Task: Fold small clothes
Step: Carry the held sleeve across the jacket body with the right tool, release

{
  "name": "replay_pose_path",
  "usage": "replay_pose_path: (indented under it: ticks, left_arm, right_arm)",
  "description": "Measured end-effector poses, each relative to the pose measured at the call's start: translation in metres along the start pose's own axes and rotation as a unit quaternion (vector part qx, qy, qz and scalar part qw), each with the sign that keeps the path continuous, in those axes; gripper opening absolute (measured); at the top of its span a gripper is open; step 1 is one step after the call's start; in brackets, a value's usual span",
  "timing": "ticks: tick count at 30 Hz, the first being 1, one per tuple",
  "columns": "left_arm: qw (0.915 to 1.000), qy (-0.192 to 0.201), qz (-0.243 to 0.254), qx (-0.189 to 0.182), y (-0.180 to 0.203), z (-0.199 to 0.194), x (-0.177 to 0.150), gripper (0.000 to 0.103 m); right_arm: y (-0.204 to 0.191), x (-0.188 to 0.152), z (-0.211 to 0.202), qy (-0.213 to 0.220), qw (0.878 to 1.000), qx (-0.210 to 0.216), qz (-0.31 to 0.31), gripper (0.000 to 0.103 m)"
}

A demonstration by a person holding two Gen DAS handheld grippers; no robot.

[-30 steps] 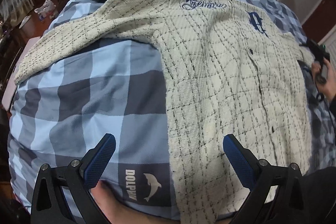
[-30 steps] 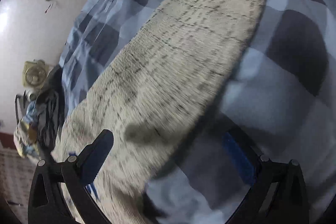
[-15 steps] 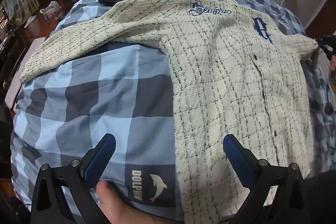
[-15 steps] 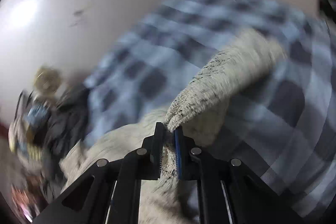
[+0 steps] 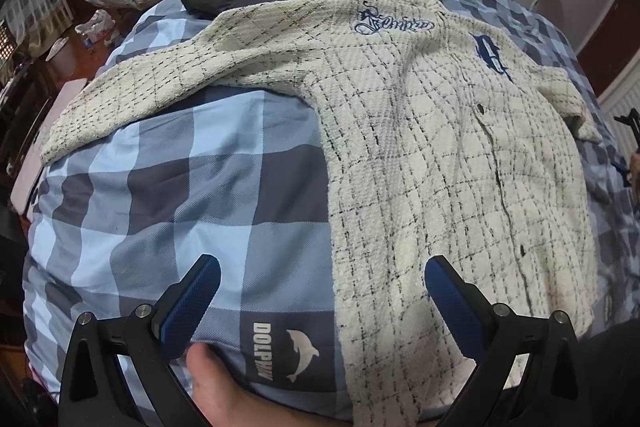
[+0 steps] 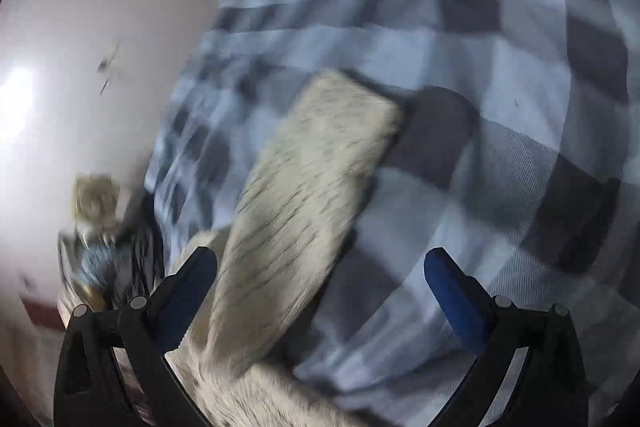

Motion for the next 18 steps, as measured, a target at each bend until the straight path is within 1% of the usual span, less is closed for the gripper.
replay_pose_path:
  ticks: [1, 2, 3, 5, 7, 8, 11, 12, 13, 14, 15, 16, 17, 18]
  left_arm:
    - [1.0, -0.003, 0.002, 0.001, 0.001, 0.002, 0.0, 0.102]
    - [1.0, -0.006, 0.003, 0.001, 0.002, 0.004, 0.0, 0.102]
    - [0.9999, -0.013, 0.003, 0.001, 0.002, 0.008, 0.0, 0.102]
    - [0.9997, -0.024, 0.003, -0.003, 0.004, 0.013, 0.0, 0.102]
    - [0.9995, -0.03, 0.003, -0.005, 0.005, 0.017, 0.0, 0.102]
    - [0.9995, -0.032, 0.005, -0.005, 0.006, 0.018, 0.0, 0.102]
    - [0.9993, -0.035, 0.008, -0.002, 0.008, 0.022, 0.001, 0.102]
    - [0.9992, -0.039, 0.008, 0.0, 0.008, 0.023, 0.002, 0.102]
    - [0.9992, -0.04, 0.006, -0.001, 0.008, 0.024, 0.002, 0.103]
    - [0.9991, -0.042, 0.004, -0.002, 0.008, 0.025, 0.003, 0.102]
    - [0.9991, -0.042, 0.002, -0.003, 0.007, 0.025, 0.003, 0.102]
    - [0.9991, -0.041, 0.001, -0.003, 0.007, 0.024, 0.003, 0.102]
    - [0.9992, -0.04, 0.0, -0.003, 0.006, 0.024, 0.004, 0.102]
    - [0.9993, -0.038, 0.0, -0.003, 0.006, 0.023, 0.003, 0.102]
  right_arm:
    - [0.012, 0.007, 0.008, -0.013, 1.0, 0.015, 0.022, 0.102]
    - [0.018, 0.015, 0.014, -0.016, 0.999, 0.017, 0.034, 0.101]
    - [0.019, 0.02, 0.021, -0.008, 0.999, 0.011, 0.037, 0.101]
    - [0.007, 0.025, 0.028, 0.016, 1.0, -0.024, 0.003, 0.101]
    - [-0.012, 0.028, 0.047, 0.022, 0.996, -0.066, -0.054, 0.099]
    - [-0.018, 0.025, 0.051, 0.025, 0.994, -0.083, -0.072, 0.097]
    - [-0.028, 0.025, 0.075, 0.028, 0.987, -0.123, -0.104, 0.097]
    - [-0.025, 0.028, 0.086, 0.023, 0.985, -0.13, -0.109, 0.092]
    - [-0.025, 0.029, 0.092, 0.014, 0.983, -0.142, -0.118, 0.082]
    - [-0.028, 0.028, 0.099, 0.01, 0.979, -0.157, -0.131, 0.05]
    - [-0.027, 0.027, 0.096, 0.011, 0.973, -0.175, -0.148, 0.027]
    - [-0.03, 0.028, 0.092, 0.017, 0.969, -0.184, -0.164, 0.018]
    - [-0.035, 0.03, 0.086, 0.026, 0.968, -0.178, -0.174, 0.005]
    - [-0.041, 0.034, 0.075, 0.045, 0.966, -0.178, -0.182, 0.005]
Point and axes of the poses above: each gripper's, at about its wrist camera, not at the fingertips, and z roughly the way its jaws point, y to its right, x to its top, the point moved 3 cm from there along z, roughly the way its jaws point
